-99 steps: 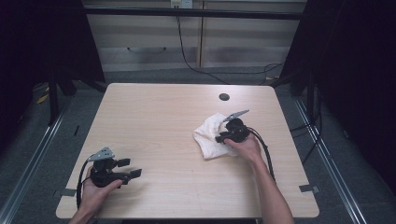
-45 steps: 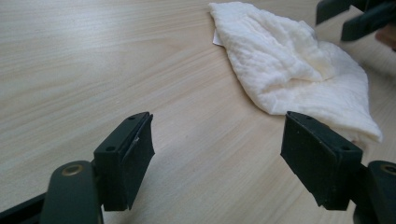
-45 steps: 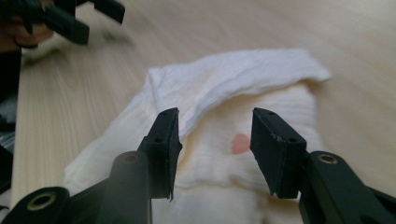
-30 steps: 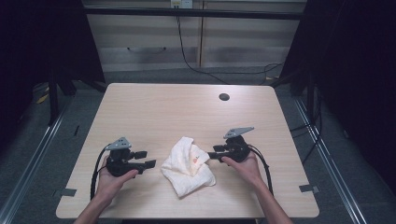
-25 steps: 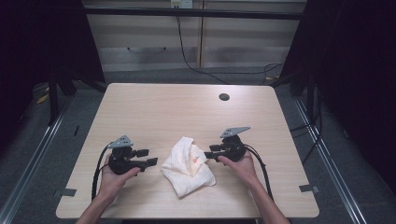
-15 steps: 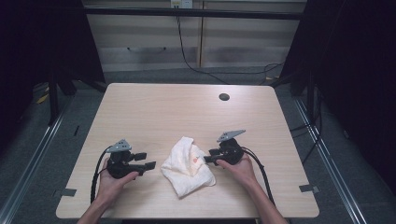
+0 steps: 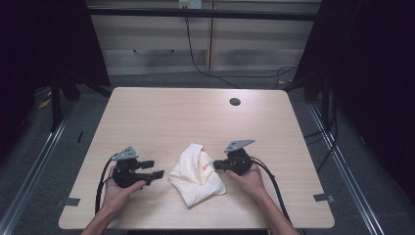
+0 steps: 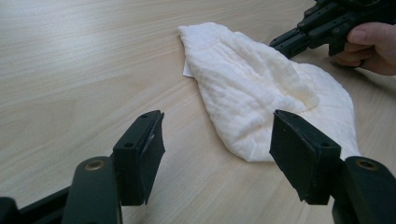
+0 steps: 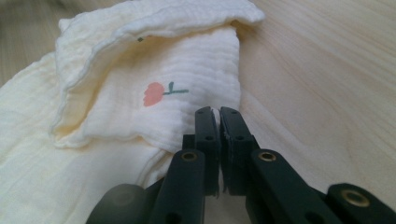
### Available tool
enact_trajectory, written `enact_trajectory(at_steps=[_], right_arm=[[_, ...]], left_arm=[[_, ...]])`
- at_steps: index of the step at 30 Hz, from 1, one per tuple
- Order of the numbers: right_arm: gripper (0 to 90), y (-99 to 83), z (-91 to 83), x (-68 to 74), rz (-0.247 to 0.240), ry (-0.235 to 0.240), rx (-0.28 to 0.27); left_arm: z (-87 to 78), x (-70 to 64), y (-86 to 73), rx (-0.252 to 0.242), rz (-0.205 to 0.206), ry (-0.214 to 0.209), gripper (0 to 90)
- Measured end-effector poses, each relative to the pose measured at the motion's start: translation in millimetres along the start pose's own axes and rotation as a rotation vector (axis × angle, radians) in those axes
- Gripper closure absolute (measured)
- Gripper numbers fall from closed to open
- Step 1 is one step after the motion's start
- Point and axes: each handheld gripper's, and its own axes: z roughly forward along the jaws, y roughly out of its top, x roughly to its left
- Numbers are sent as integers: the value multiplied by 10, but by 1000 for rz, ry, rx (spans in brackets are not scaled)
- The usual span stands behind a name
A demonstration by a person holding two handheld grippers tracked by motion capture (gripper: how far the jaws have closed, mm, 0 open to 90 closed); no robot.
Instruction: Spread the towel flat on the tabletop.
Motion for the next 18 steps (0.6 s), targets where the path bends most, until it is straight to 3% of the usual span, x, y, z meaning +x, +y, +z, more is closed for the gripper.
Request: enact_trajectory(at_steps=[3,10,13,18], right_arm=[[877,-2,-3,-16,15,10,-3],[881,83,-184,-41,47,23,-70],[882,194,-346,-26,59,37,-136],[882,373,-496,3,42,45,-197]], left_arm=[[-3,6,0,-1,1,-2,343],[-10,19,-4,-4,-3,2,340],[-8,24,-3,-1,-5,4,338],[10,17,-4,1,-5,4,337]])
